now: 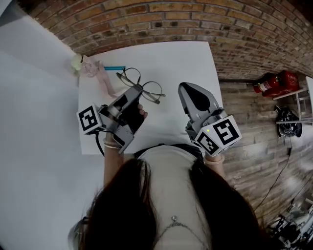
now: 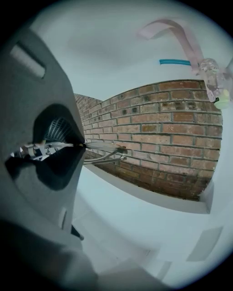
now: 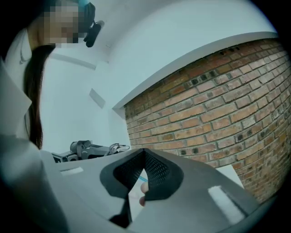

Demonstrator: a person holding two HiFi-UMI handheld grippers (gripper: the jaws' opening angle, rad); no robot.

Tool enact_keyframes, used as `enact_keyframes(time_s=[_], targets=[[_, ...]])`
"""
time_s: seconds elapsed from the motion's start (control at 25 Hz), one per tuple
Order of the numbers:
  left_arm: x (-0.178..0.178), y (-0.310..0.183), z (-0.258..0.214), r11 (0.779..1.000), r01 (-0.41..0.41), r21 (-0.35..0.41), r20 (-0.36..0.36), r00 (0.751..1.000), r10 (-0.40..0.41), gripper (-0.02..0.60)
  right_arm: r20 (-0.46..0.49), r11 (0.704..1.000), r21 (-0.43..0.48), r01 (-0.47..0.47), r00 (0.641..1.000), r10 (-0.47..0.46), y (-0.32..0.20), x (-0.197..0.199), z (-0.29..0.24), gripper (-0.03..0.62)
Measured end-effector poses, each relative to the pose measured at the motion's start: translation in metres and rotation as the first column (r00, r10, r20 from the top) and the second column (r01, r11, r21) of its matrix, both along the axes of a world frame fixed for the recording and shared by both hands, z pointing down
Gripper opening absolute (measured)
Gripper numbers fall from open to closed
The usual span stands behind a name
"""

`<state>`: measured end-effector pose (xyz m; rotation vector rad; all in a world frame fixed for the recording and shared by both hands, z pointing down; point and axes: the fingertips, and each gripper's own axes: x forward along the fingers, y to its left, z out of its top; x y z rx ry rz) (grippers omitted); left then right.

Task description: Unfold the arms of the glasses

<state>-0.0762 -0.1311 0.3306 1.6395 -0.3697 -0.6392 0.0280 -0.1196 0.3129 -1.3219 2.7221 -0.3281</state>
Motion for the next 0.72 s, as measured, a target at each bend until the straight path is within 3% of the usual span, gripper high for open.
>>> enact_keyframes(time_s=[0.72], targets=[[0.002,0.000,-0.004,1.000,-0.023,0.005,-0.033,0.999,0.023,0.020,0.044,0.980,0.065,0.187,0.981,-0.190,0.021,-0.026,-0.014,0.026]])
